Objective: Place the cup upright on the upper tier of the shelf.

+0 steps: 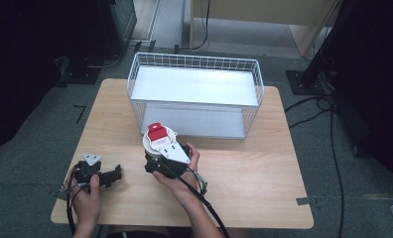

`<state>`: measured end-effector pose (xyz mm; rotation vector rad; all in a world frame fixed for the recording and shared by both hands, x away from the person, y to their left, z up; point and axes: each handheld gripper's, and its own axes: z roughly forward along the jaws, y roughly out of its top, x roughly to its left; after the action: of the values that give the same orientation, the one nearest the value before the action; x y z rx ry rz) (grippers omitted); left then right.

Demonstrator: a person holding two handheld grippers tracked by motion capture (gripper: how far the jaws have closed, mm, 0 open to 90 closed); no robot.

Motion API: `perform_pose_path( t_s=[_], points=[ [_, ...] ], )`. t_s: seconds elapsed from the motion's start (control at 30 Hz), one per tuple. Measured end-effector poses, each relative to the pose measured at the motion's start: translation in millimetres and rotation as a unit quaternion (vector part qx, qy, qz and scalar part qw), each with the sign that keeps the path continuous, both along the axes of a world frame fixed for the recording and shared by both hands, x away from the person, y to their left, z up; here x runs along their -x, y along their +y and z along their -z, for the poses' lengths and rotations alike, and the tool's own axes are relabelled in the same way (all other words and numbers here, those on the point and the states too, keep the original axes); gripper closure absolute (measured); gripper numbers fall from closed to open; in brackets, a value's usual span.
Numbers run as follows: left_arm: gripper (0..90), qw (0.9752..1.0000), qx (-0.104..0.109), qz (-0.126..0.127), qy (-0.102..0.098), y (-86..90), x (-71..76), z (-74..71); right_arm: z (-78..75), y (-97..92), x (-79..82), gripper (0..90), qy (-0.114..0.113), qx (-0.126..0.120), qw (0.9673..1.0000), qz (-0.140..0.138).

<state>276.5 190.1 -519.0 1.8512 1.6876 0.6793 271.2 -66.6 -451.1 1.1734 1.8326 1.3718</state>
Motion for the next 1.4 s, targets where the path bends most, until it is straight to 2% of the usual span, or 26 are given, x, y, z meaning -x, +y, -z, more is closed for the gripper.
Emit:
perform_pose_path(
  t_s=[0.1,0.17,0.2,0.23,0.27,0.3,0.53,0.67,0.7,0.73,0.77,0.83,0.9,1.0,1.03,1.07,1.13,1.17,1.23,1.4],
  points=[
    [0.0,1.0,-0.001,0.001,0.001,0.2,0.1,-0.1,-7.7,-2.5,0.7,11.9,-0.009,-0.003,1.0,0.002],
    [0.0,1.0,-0.001,0.001,0.001,0.1,0.0,-0.1,-19.3,-5.5,2.2,11.9,-0.026,-0.01,0.9996,0.003],
    [0.0,1.0,-0.001,0.001,0.001,0.1,0.0,-0.1,-19.3,-5.5,2.2,11.9,-0.026,-0.01,0.9996,0.003],
    [0.0,1.0,-0.001,0.001,0.001,0.1,0.0,-0.1,-27.3,-7.5,3.3,11.9,-0.042,-0.014,0.999,0.0],
    [0.0,1.0,-0.001,0.001,0.001,0.1,0.0,-0.1,-27.3,-7.5,3.3,11.9,-0.042,-0.014,0.999,0.0],
    [0.0,1.0,-0.001,0.001,0.001,0.1,0.0,-0.1,-34.2,-8.8,4.1,11.9,-0.056,-0.016,0.9983,-0.001],
    [0.0,1.0,-0.001,0.001,0.001,0.1,0.0,-0.1,-53.2,-13.2,2.2,11.9,-0.083,-0.021,0.9963,0.002],
    [0.0,1.0,-0.001,0.001,0.001,0.2,0.0,-0.1,-70.6,-20.0,-2.1,12.0,-0.11,-0.028,0.9934,0.013],
    [0.0,1.0,-0.001,0.001,0.001,0.2,0.0,-0.1,-70.6,-20.0,-2.1,12.0,-0.11,-0.028,0.9934,0.013],
    [0.0,1.0,-0.001,0.001,0.001,0.2,0.0,-0.1,-77.8,-23.0,-3.8,12.0,-0.124,-0.032,0.9916,0.016],
    [0.0,1.0,-0.001,0.001,0.001,0.2,0.0,-0.1,-77.8,-23.0,-3.8,12.0,-0.124,-0.032,0.9916,0.016],
    [0.0,1.0,0.0,0.0,0.0,0.0,0.0,0.0,-89.6,-27.7,-6.8,12.0,-0.146,-0.04,0.9882,0.021],
    [0.0,1.0,-0.001,0.001,0.001,0.2,0.0,-0.1,-95.4,-30.4,-8.8,12.0,-0.157,-0.041,0.9864,0.025],
    [0.0,1.0,-0.001,0.001,0.0,0.2,0.0,0.0,-104.6,-35.3,-13.3,12.0,-0.171,-0.044,0.9838,0.033],
    [0.0,1.0,-0.001,0.001,0.0,0.2,0.0,0.0,-104.6,-35.3,-13.3,12.0,-0.171,-0.044,0.9838,0.033],
    [0.0,1.0,-0.001,0.001,0.001,0.2,0.0,0.0,-110.7,-38.8,-17.1,12.0,-0.179,-0.041,0.9821,0.041],
    [0.0,1.0,-0.001,0.001,0.0,0.2,0.0,0.0,-112.8,-40.2,-18.7,12.0,-0.182,-0.041,0.9815,0.043],
    [0.0,1.0,-0.001,0.001,0.0,0.2,0.0,0.0,-118.3,-43.8,-23.2,12.1,-0.19,-0.042,0.9795,0.052],
    [0.0,1.0,0.0,0.001,0.0,0.1,0.0,0.0,-120.2,-44.9,-24.7,12.0,-0.192,-0.042,0.9789,0.054],
    [0.0,1.0,0.0,0.0,0.0,0.0,-0.2,0.0,-132.4,-51.5,-38.3,12.0,-0.208,-0.034,0.975,0.069]
  ],
)
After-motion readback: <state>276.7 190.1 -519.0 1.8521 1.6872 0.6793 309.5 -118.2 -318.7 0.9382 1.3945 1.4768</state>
